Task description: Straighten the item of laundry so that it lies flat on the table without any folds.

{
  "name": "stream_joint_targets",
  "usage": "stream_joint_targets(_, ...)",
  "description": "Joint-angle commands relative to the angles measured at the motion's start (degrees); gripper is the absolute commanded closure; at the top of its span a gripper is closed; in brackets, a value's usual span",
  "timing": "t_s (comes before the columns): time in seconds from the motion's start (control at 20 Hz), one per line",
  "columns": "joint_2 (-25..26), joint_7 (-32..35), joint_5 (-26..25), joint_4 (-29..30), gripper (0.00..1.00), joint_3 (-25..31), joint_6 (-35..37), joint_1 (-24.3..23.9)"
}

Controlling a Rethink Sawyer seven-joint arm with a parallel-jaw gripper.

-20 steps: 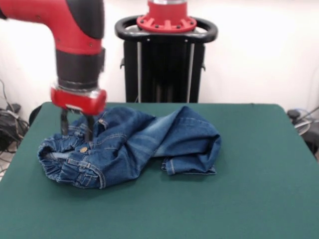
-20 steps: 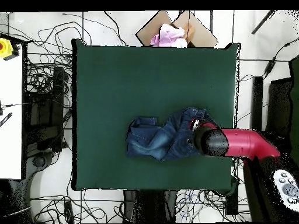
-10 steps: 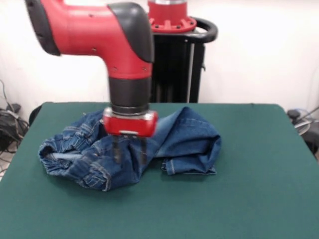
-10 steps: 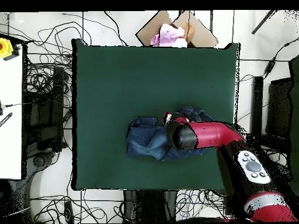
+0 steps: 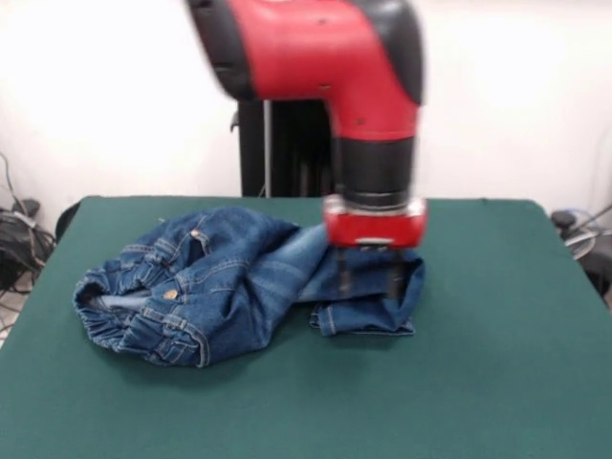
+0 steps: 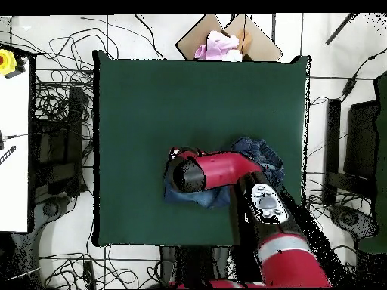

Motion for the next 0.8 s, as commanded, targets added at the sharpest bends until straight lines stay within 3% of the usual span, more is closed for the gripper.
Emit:
stream_joint_targets(0.05, -1.62, 16.71, 7.97, 3.68, 0.0, -6.91, 4.82, 8.29)
stream_joint_targets(0.35, -0.74, 14.92, 11.01, 2.27, 0.0, -11.88, 6.67, 12.45)
stream_joint_targets(0.8, 6.85, 19.24, 11.57, 1.6, 0.0, -26.75, 2.24, 26.64)
